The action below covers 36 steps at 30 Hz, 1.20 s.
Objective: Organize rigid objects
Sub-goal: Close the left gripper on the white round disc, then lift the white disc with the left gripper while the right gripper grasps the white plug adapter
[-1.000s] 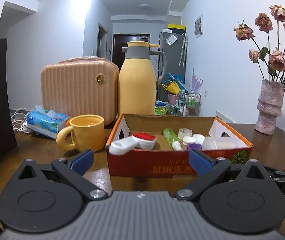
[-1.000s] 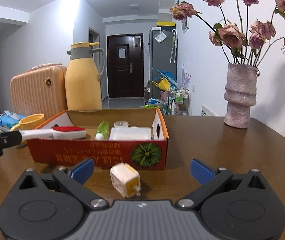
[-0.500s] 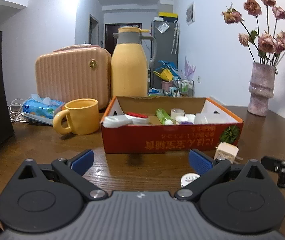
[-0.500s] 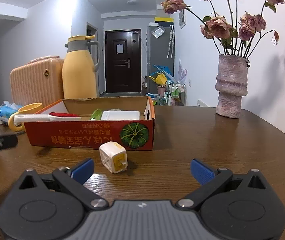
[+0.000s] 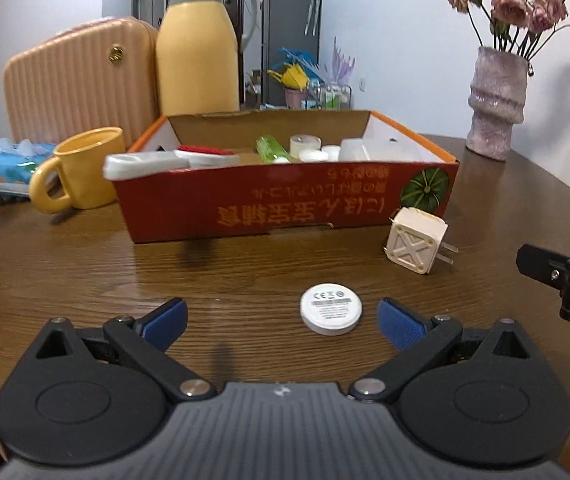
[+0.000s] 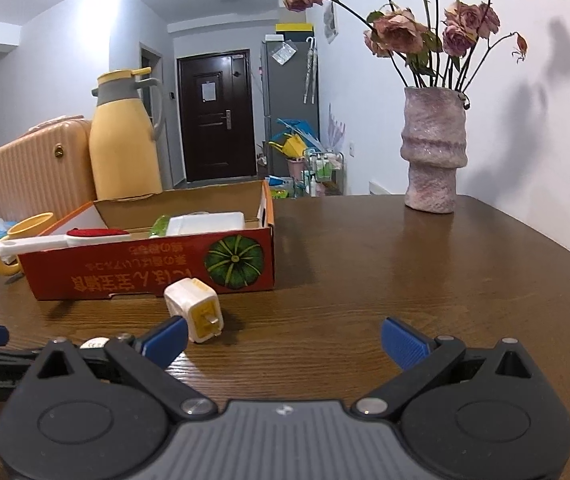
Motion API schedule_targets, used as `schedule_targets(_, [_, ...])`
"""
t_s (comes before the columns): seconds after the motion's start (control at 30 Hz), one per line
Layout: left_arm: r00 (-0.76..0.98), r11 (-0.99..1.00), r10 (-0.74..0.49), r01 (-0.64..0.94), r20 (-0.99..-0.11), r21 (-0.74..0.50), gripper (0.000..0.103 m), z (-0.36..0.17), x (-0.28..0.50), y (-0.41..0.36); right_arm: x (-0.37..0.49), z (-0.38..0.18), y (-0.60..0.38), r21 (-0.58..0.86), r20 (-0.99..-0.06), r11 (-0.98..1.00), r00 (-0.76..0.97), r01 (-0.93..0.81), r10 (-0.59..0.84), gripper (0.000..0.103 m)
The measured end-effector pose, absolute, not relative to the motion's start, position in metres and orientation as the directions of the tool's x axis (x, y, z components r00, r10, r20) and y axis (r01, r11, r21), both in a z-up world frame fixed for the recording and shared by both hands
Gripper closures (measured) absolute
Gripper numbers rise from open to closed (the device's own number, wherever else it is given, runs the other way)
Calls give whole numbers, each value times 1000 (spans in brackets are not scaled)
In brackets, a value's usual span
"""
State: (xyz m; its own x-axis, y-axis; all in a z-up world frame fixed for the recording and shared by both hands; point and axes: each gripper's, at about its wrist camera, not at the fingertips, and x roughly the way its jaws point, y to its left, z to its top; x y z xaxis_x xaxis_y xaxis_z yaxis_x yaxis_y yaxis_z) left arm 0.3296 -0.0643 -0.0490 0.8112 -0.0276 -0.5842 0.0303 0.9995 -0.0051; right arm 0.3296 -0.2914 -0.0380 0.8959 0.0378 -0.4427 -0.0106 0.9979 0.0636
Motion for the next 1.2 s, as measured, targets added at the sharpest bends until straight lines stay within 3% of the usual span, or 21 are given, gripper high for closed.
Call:
schedule_targets(0.43, [747,999,-22,32,-664,3,1,-65,359,-83,334,-44,-287,65,-471,998,881,-17,46,0])
schedule_targets(0.63, [745,999,-29,46,-667,7,18,-67,360,-87,333,-44,-287,67,-466,998,883,-16,46,0])
schedule_targets(0.73, [754,998,-37,60,-656,12,36,-65,358,-89,334,-44,-287,67,-472,998,881,-12,42,0])
schedule_targets(0.8, [759,997,-45,71,-649,13,57,-64,357,-90,335,-45,-287,64,-475,998,879,-11,41,0])
schedule_targets(0.83, [762,997,-50,78,-646,14,63,-63,356,-90,335,-45,-287,63,-475,998,879,-11,40,0])
schedule_targets(1.2, [803,997,-63,75,-592,-4,63,-50,346,-81,338,-48,-287,67,-481,998,876,-10,41,0])
